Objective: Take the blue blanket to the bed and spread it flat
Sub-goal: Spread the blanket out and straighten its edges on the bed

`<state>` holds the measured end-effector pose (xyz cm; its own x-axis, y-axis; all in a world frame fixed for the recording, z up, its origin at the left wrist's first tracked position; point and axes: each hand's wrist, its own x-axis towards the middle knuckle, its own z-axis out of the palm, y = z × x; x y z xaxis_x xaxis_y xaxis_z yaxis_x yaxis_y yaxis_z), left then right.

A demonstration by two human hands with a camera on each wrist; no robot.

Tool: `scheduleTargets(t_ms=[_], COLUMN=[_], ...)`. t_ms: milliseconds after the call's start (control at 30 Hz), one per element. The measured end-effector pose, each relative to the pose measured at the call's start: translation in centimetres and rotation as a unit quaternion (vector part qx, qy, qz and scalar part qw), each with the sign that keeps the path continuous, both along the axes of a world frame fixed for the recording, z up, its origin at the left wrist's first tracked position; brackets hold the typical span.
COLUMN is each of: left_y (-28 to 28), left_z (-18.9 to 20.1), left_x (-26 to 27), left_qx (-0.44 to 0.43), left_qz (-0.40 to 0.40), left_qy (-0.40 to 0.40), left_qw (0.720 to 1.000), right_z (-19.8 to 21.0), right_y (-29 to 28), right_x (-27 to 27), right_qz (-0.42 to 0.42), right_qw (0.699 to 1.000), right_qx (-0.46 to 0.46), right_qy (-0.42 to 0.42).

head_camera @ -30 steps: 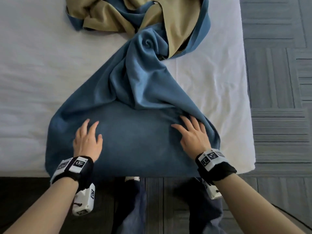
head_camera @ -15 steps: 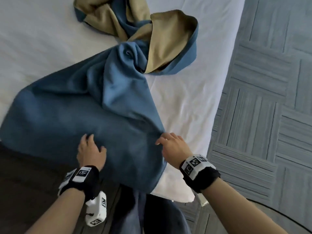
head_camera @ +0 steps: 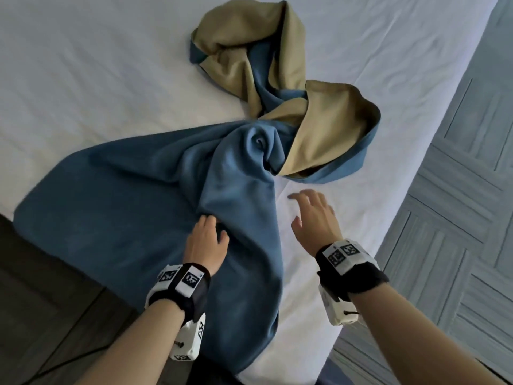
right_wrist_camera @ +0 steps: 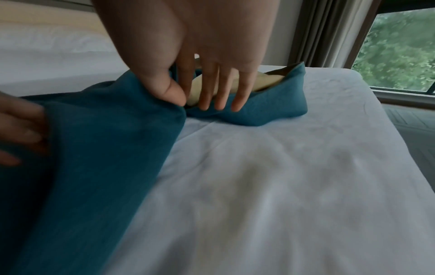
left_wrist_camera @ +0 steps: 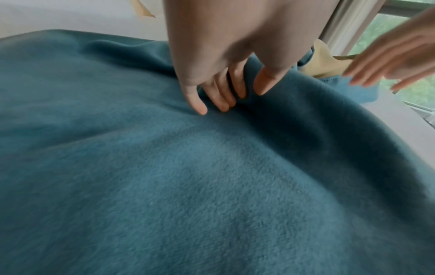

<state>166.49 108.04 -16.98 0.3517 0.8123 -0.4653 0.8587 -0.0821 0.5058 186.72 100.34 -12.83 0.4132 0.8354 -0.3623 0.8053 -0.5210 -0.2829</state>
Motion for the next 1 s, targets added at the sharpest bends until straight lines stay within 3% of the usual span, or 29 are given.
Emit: scheduleTargets(t_ms=[100,200,433,600,733,833,900,1000], left_y=[0.0,-0.4,-1.6,-4.4,-6.2,-5.2,-3.6,-0.7], left_z=[0.5,0.9,2.0,1.9,2.9,4.1,4.7,4.9], left_x=[1.2,2.6,8.8,15.8,19.7,20.5,20.8,21.3], left_qx=[0.025,0.031,0.074,0.072,0.044,0.082,0.135,0.208], left_qz=[0.052,0.096,0.169,0.247,0.236,0.222,0.203,0.143], left_qy=[-0.055,-0.104,-0.109,-0.096,-0.096,-0.115,-0.120,-0.064], left_qw=[0.997,0.989,0.977,0.962,0.966,0.965,0.962,0.965], right_z=[-0.1,-1.4,-4.4,-4.2,-2.9,-2.4,-2.5,-2.2], right_y=[1.9,3.9,7.9,8.7,8.7,8.3,7.4,6.2], right_x=[2.9,6.5,14.5,17.8,19.0,18.8,18.4,18.5], right_qz=[-0.002,0.016,0.151,0.230,0.257,0.316,0.376,0.426], right_qw=[0.995,0.991,0.981,0.972,0.965,0.946,0.924,0.893], right_qx=[0.057,0.055,-0.018,0.004,0.043,0.046,-0.015,-0.143], right_qy=[-0.084,-0.120,-0.122,-0.043,-0.016,-0.050,-0.062,-0.019])
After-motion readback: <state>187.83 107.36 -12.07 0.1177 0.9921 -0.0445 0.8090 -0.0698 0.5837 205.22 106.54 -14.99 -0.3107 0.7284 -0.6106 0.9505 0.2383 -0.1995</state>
